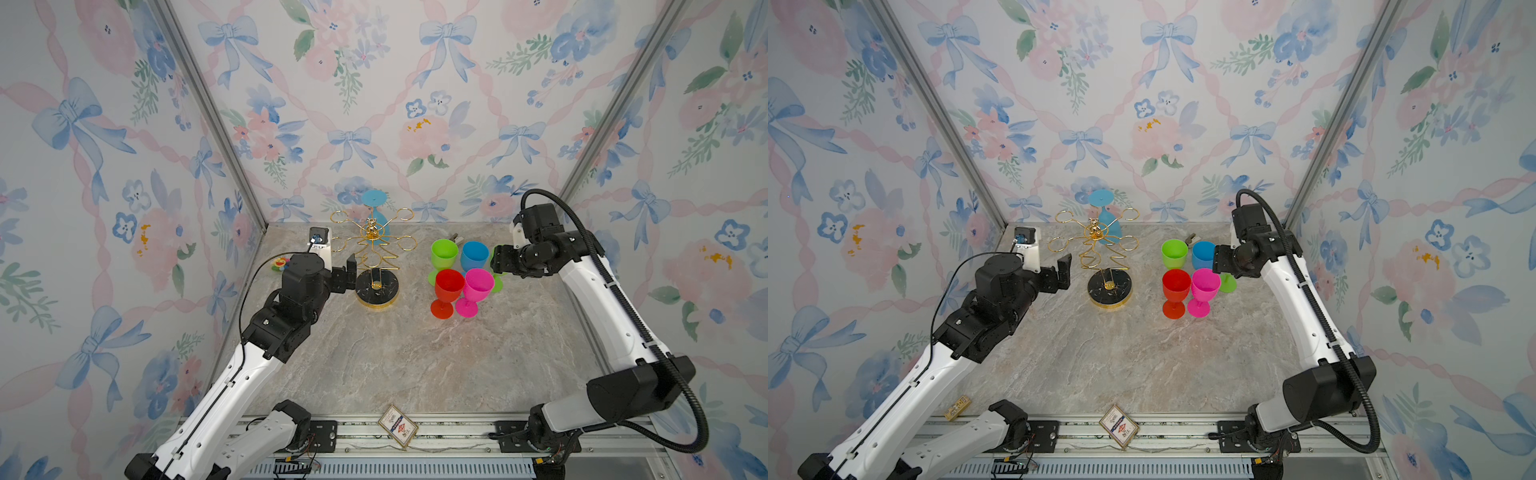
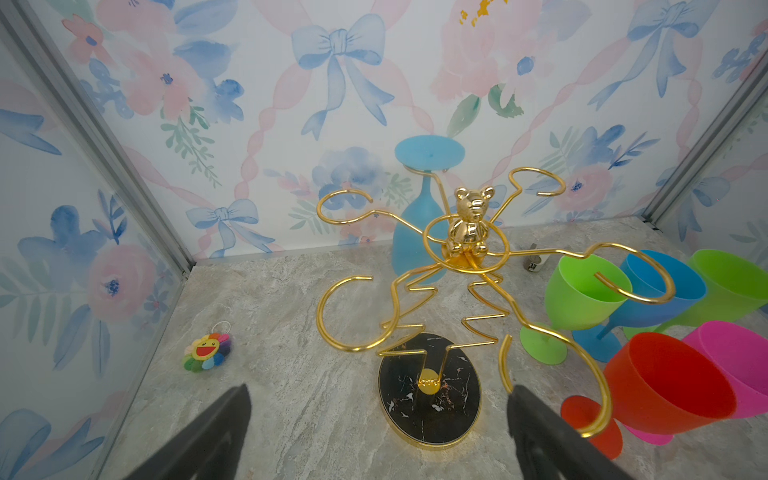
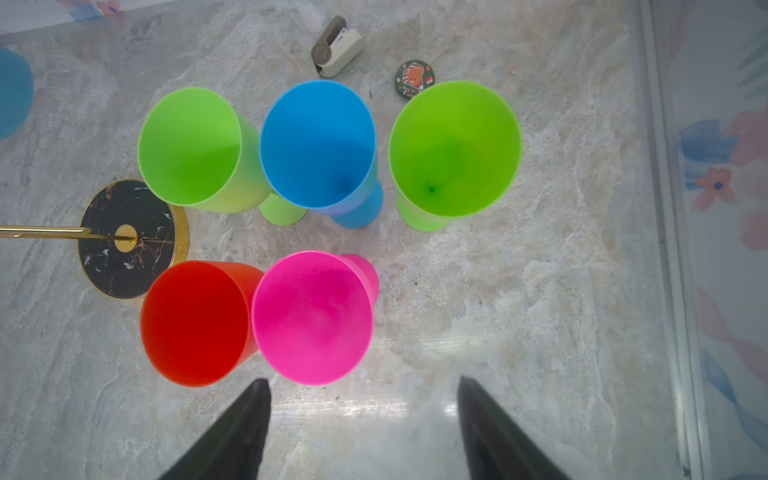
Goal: Take the wine glass off the wine glass rack
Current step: 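Raise the right gripper away from the glasses while left rises beside the rack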
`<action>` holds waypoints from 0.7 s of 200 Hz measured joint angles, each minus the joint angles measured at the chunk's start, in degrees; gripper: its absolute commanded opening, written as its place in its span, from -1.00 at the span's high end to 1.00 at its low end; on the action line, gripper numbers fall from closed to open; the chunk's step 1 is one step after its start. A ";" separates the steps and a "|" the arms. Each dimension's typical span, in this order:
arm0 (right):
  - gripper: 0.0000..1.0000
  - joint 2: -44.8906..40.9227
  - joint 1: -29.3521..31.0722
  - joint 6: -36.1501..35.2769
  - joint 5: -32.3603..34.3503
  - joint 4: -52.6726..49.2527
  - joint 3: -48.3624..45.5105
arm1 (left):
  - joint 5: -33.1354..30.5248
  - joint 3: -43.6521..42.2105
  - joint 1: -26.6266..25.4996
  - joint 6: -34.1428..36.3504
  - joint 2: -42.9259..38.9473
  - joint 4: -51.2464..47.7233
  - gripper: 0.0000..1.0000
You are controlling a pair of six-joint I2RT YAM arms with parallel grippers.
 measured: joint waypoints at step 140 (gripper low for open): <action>-0.84 -11.56 -0.35 -1.31 -6.16 8.96 -11.82 | 32.52 25.75 18.53 -8.74 25.31 0.09 -0.73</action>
